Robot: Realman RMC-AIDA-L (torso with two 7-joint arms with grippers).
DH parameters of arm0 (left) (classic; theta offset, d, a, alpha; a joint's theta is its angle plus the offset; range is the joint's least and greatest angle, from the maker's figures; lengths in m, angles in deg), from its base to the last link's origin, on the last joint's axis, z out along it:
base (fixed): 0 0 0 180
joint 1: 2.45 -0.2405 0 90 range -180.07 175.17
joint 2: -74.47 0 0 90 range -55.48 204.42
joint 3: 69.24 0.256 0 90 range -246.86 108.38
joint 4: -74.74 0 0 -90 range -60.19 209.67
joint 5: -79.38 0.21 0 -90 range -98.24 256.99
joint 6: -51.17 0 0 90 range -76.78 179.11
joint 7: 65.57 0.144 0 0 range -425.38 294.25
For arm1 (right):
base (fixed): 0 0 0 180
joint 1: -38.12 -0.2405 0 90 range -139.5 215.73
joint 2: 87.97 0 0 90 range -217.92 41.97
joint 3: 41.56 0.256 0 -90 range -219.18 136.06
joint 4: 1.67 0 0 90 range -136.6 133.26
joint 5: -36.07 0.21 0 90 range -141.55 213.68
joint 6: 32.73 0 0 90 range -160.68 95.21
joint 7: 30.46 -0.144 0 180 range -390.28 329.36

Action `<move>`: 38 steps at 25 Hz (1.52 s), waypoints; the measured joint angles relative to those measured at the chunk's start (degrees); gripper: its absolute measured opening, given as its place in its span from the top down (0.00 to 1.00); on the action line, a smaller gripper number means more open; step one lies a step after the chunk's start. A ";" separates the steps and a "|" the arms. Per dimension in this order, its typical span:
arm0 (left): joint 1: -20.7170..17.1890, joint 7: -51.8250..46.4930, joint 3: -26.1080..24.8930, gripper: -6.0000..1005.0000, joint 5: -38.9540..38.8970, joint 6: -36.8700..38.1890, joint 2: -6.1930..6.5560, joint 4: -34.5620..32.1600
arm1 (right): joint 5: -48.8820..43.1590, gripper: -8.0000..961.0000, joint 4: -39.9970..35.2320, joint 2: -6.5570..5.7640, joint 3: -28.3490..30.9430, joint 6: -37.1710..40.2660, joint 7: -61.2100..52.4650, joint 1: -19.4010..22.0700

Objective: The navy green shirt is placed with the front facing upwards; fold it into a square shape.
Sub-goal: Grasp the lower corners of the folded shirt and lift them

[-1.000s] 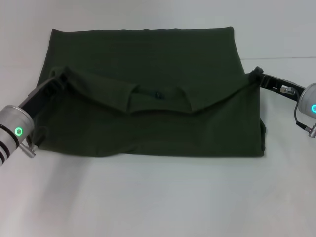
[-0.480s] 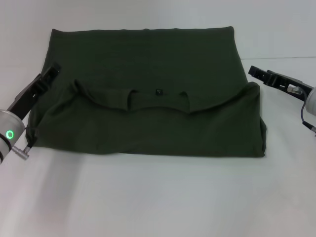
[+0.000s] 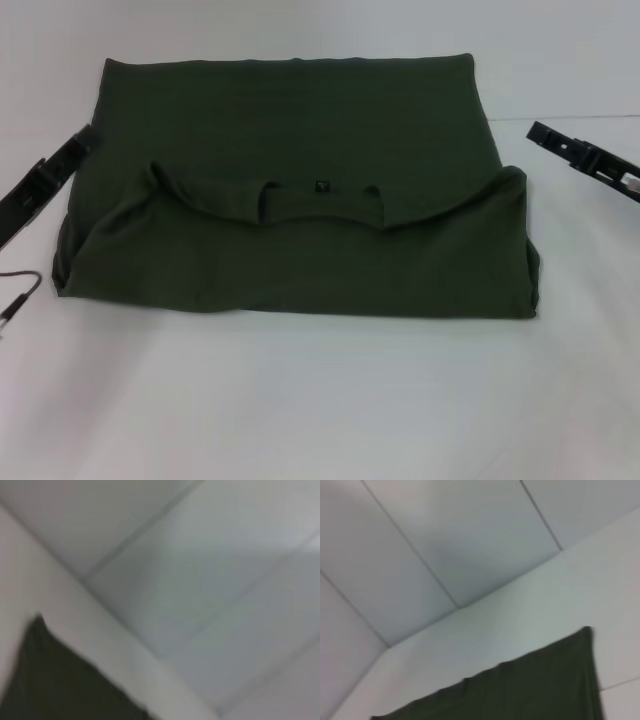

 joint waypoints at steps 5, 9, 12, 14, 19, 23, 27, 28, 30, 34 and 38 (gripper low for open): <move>-2.39 -15.63 5.79 0.30 15.29 7.23 3.05 -12.74 | -0.74 0.07 -2.64 -0.56 -0.79 7.38 -2.83 3.50; -1.14 -16.36 3.24 0.30 27.09 16.75 6.09 -19.61 | -0.79 0.07 -3.31 -0.95 -2.42 10.91 -3.59 5.82; -0.94 -11.46 2.96 0.30 32.28 19.64 6.78 -24.05 | -0.77 0.07 -3.34 -0.95 -2.80 12.19 -3.19 6.92; -0.70 -7.38 3.61 0.30 35.74 20.06 6.83 -25.61 | -0.76 0.07 -3.35 -0.75 -2.89 12.48 -2.99 7.35; -0.38 -2.16 6.46 0.30 40.25 15.87 5.87 -25.68 | -0.77 0.07 -3.36 -0.53 -2.94 12.97 -2.86 8.00; -0.87 -1.74 11.62 0.30 42.67 8.10 4.37 -25.07 | -0.79 0.07 -3.36 -0.49 -3.48 12.94 -2.83 8.24; -0.99 -1.76 14.51 0.31 44.23 1.87 3.19 -24.17 | -0.82 0.07 -3.36 -0.48 -4.26 12.65 -2.81 8.25; -0.89 -1.76 14.67 0.31 44.47 1.14 3.07 -24.10 | -0.82 0.07 -3.36 -0.48 -4.30 12.62 -2.81 8.21; -0.63 -1.76 14.80 0.31 44.82 -0.16 2.88 -23.93 | -0.82 0.07 -3.36 -0.48 -4.35 12.58 -2.80 8.13; -0.45 -1.48 15.11 0.31 44.95 -2.02 2.77 -23.74 | -0.82 0.07 -3.35 -0.47 -4.43 12.55 -2.78 7.97; -0.16 -1.34 16.20 0.31 45.05 -1.58 2.84 -23.06 | -0.82 0.07 -3.35 -0.38 -4.58 12.40 -2.76 7.84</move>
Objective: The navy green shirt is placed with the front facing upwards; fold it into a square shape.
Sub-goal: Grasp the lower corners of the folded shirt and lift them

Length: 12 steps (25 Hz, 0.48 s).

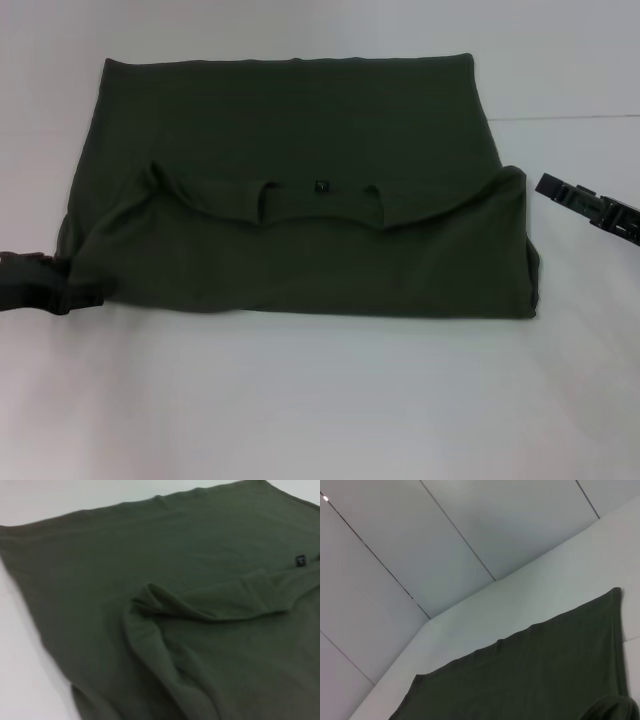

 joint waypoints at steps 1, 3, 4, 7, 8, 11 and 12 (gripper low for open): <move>0.07 0.03 0.10 0.31 0.03 0.46 0.08 0.10 | 0.00 0.07 0.00 0.00 -0.02 -0.06 0.00 -0.02; 0.20 0.07 0.13 0.31 0.15 1.06 0.21 0.21 | 0.00 0.07 0.00 -0.01 -0.04 -0.15 0.01 -0.08; 0.26 0.07 0.16 0.31 0.39 1.16 0.24 0.24 | 0.00 0.07 0.00 -0.03 -0.05 -0.16 0.00 -0.08; 0.43 0.08 0.37 0.31 1.26 1.18 0.23 0.32 | 0.00 0.07 0.00 -0.09 -0.04 -0.17 0.01 -0.09; 0.45 0.08 0.50 0.31 1.40 1.16 0.21 0.32 | 0.01 0.07 0.00 -0.09 -0.04 -0.18 0.01 -0.12; 0.45 0.07 0.78 0.31 1.45 1.15 0.20 0.32 | 0.00 0.07 0.00 -0.10 -0.11 -0.17 0.01 -0.18; 0.45 0.06 0.79 0.31 1.46 1.12 0.20 0.32 | 0.01 0.07 0.00 -0.10 -0.20 -0.17 0.01 -0.18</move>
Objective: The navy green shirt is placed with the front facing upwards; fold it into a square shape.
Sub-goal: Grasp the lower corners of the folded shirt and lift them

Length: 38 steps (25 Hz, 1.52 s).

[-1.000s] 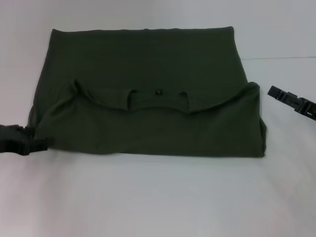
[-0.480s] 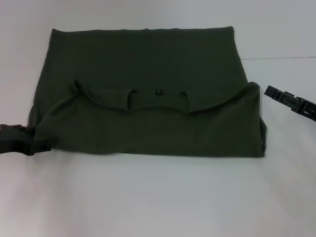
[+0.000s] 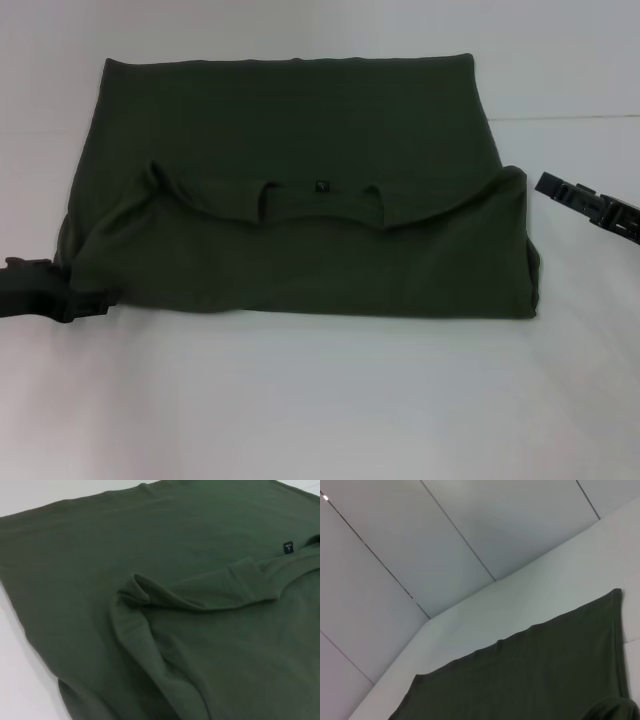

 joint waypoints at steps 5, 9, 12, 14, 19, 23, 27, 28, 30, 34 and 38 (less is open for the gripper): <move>0.13 0.00 -0.19 0.31 0.18 -0.06 0.12 -0.04 | 0.00 0.07 0.00 0.00 -0.19 -0.01 0.00 0.01; 0.11 0.75 -0.27 0.38 0.33 -0.52 0.02 -0.11 | 0.00 0.07 0.00 0.03 -0.19 -0.06 0.00 0.01; 0.16 1.01 0.02 0.47 0.44 -0.53 -0.01 -0.05 | 0.00 0.07 0.00 -0.02 -0.19 -0.08 -0.03 0.01; 0.18 1.12 0.07 0.57 0.44 -0.79 -0.09 -0.03 | 0.00 0.08 0.00 -0.04 -0.20 -0.08 -0.04 0.02; 0.29 1.18 0.10 0.78 0.44 -1.05 -0.15 -0.01 | 0.00 0.08 0.00 -0.12 -0.35 0.03 -0.41 0.01; 0.32 1.23 0.07 0.90 0.40 -0.73 -0.06 -0.01 | -0.01 0.08 -0.64 -1.01 -2.08 1.69 -3.65 0.18; 0.17 1.24 -0.41 0.97 0.06 0.01 0.05 -0.33 | -0.28 0.08 -5.96 -3.11 -8.54 5.17 -14.47 1.00; 0.12 1.25 -0.56 0.97 0.01 0.29 0.07 -0.39 | -1.07 0.08 -8.16 -3.71 -10.20 6.28 -17.89 1.23; 0.11 1.25 -0.82 0.97 -0.12 0.89 0.15 -0.47 | -4.71 0.08 -12.93 -4.76 -12.42 8.37 -24.97 1.41; 0.08 1.25 -1.38 0.97 -0.25 1.68 0.28 -0.62 | -17.83 0.08 -18.12 -7.39 -14.19 12.78 -39.92 -0.38; 0.09 1.25 -1.98 0.97 -0.27 2.34 0.37 -0.63 | -25.45 0.08 -18.21 -8.92 -14.25 15.84 -48.80 -2.66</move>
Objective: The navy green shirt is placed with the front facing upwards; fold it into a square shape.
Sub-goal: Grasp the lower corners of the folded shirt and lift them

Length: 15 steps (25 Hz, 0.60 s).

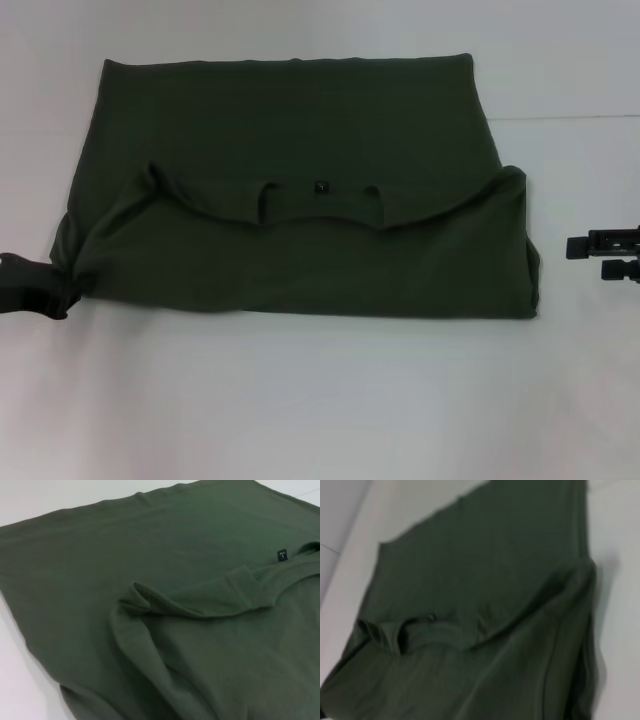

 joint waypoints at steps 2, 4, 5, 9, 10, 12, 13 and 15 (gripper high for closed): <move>0.10 0.00 -0.14 0.97 -0.03 0.13 0.04 0.00 | -1.67 0.08 0.09 -0.75 -0.32 0.92 -2.90 -1.02; 0.28 0.00 -0.18 0.97 -0.12 0.16 0.12 0.00 | -4.80 0.08 0.23 -1.40 -0.71 1.49 -5.76 -2.89; 0.35 0.00 -0.19 0.97 -0.15 0.16 0.15 0.00 | -6.04 0.08 0.24 -1.47 -0.79 1.54 -6.43 -3.65; 0.64 0.34 -0.22 0.97 -0.18 0.20 0.21 0.13 | -12.69 0.08 1.53 -1.36 -0.88 1.03 -9.15 -7.63; 0.70 0.45 -0.23 0.97 -0.18 0.19 0.27 0.22 | -14.02 0.08 2.33 -1.35 -0.89 0.82 -9.84 -8.61; 0.75 0.53 -0.23 0.97 -0.19 0.20 0.33 0.25 | -15.18 0.08 3.51 -1.27 -0.94 0.35 -10.81 -10.12; 0.77 0.63 -0.24 0.97 -0.18 0.20 0.34 0.25 | -15.37 0.08 3.84 -1.06 -1.04 0.17 -11.24 -10.86; 0.81 0.95 -0.24 0.97 -0.18 0.20 0.35 0.25 | -15.82 0.08 4.26 -0.74 -1.80 -0.18 -11.91 -11.99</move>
